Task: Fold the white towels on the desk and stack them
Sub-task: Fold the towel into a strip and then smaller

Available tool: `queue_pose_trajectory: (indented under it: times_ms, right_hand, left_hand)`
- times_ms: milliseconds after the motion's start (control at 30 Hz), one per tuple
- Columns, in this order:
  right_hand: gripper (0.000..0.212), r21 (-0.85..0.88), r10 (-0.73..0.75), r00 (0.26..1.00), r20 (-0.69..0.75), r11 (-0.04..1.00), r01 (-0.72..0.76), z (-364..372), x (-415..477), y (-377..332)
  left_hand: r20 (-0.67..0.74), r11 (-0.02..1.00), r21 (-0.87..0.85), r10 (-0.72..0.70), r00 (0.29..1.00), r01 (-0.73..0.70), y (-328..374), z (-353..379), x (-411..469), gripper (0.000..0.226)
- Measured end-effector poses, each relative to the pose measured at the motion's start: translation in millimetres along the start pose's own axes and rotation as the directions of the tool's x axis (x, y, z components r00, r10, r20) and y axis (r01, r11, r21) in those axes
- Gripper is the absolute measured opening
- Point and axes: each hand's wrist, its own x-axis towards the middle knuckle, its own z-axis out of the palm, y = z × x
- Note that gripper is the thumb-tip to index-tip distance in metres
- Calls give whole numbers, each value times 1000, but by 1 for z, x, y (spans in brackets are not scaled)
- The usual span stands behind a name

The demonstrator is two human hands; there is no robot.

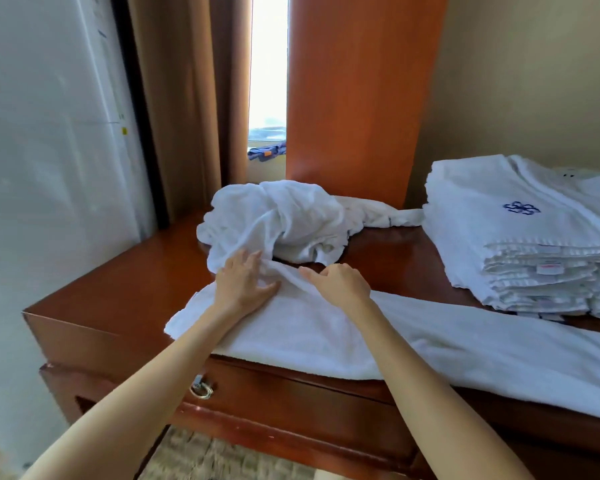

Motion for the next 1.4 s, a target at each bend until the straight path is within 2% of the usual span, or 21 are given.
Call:
queue_pose_trajectory:
  times_ms: [67,167,233,300,367,433,467,533,600,700,800,867,933,967,1000,1067,1133,1200,1267,1333,1400]
  right_hand:
    - [55,33,14,1000,-4,999,-14,7,7,-3]
    - [30,81,-31,993,-112,996,41,14,8,-6]
    - [21,180,-103,979,-173,974,135,14,7,-6]
    - [15,197,-240,951,-194,940,277,12,2,-6]
    - [18,169,-402,889,-222,882,441,9,-5,-8]
    - [21,130,-537,790,-295,797,590,6,-16,-12]
    - [22,106,-585,738,-335,755,647,5,-22,-15]
    - [18,47,-655,648,-390,688,724,3,-34,-20]
    - [18,-54,-716,563,-412,636,770,2,-43,-22]
    - [25,-117,-780,497,-381,573,811,3,-52,-23]
    - [28,-120,-833,523,-179,546,829,11,-60,-24]
    - [32,-129,-839,540,-57,543,830,15,-65,-23]
    - [35,-124,-833,552,-47,553,824,15,-68,-21]
    - [37,-114,-822,567,-51,569,814,15,-69,-19]
    - [39,-105,-804,593,-50,595,797,16,-70,-17]
    - [40,-109,-749,662,-38,662,742,17,-72,-12]
    - [38,-127,-698,715,-42,714,689,18,-72,-6]
    - [36,-136,-683,726,-78,729,671,18,-75,-3]
    - [36,-139,-682,722,-119,731,668,16,-79,-1]
    - [39,-134,-690,707,-156,724,677,13,-82,1]
    - [44,-129,-716,665,-212,695,707,10,-85,2]
  left_hand:
    - [-3,997,-61,-46,999,46,-3,3,2,76]
    - [-62,972,-213,-117,991,101,-7,2,2,69]
    - [-120,946,-300,-164,979,122,-7,-1,0,67]
    - [-136,953,-279,-161,978,118,-7,-4,-2,75]
    - [-81,989,-144,-59,995,47,-10,-9,0,89]
    - [-32,996,18,85,996,-84,-18,-21,5,94]
    - [-27,983,80,165,986,-163,-24,-30,7,85]
    - [-4,925,179,340,940,-334,-38,-51,8,50]
    - [38,868,229,445,895,-441,-51,-69,4,27]
    - [99,867,157,463,881,-473,-65,-85,-11,39]
    - [214,849,125,481,850,-513,-65,-88,-32,86]
    - [260,796,158,538,802,-585,-58,-85,-41,79]
    - [306,733,200,584,752,-651,-49,-83,-42,52]
    - [327,731,207,574,751,-650,-45,-83,-42,47]
    - [347,748,198,551,759,-633,-43,-83,-41,50]
    - [415,791,172,483,771,-588,-39,-86,-38,78]
    - [490,777,208,443,751,-594,-32,-90,-34,95]
    - [512,751,253,431,743,-610,-24,-90,-32,80]
    - [485,745,259,450,750,-614,-19,-93,-32,46]
    - [404,742,296,474,782,-602,-22,-100,-38,22]
    - [264,782,286,490,831,-553,-32,-107,-53,19]
